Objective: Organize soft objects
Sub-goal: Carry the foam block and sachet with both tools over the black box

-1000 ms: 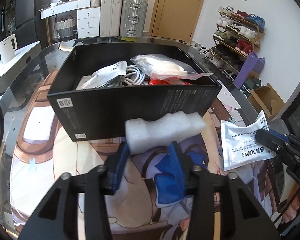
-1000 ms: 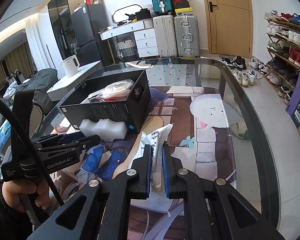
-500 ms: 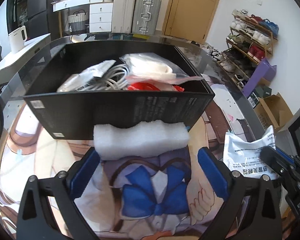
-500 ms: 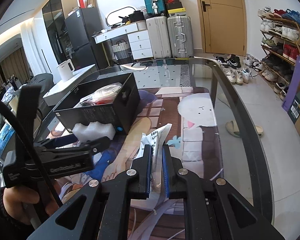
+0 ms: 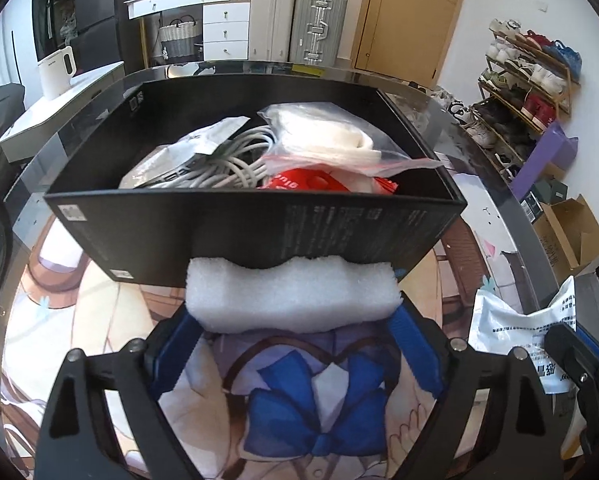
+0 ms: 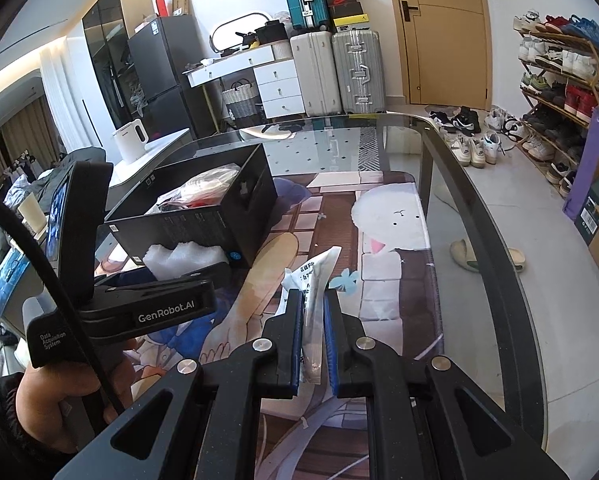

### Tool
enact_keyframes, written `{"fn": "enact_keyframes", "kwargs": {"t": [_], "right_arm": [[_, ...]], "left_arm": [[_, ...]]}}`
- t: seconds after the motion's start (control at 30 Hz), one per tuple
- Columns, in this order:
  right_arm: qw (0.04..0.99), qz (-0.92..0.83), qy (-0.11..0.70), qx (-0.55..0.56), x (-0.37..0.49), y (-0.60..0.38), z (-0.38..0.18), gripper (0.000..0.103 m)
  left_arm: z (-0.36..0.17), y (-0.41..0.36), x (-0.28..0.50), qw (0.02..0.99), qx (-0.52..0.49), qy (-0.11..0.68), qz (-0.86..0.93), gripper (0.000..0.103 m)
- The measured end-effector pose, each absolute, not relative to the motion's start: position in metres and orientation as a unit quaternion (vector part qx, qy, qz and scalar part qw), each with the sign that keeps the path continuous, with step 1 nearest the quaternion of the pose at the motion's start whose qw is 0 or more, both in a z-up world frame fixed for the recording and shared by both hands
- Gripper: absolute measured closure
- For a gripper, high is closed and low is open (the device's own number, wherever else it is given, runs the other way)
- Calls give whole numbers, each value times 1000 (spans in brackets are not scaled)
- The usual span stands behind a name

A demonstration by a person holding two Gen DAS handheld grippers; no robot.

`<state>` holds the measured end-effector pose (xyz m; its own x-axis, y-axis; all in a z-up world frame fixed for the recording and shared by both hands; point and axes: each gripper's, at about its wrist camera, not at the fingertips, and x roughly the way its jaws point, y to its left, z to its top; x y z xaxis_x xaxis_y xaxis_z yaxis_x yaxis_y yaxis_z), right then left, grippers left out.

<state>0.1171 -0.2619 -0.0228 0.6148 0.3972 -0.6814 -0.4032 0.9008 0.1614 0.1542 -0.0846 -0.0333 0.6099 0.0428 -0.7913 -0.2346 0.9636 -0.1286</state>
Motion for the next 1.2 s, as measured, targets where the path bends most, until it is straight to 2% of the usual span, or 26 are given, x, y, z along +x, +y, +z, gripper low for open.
{"fn": "enact_keyframes", "kwargs": {"t": [0.63,1.2], "right_arm": [[905,265,332,-14,99,-230,-2,93],[909,294,295,-13,94,-204,27,93]], "left_arm": [[-8,-28,84,915,-81,390,65,14],[27,9,67,932,-71,349,72,15]]}}
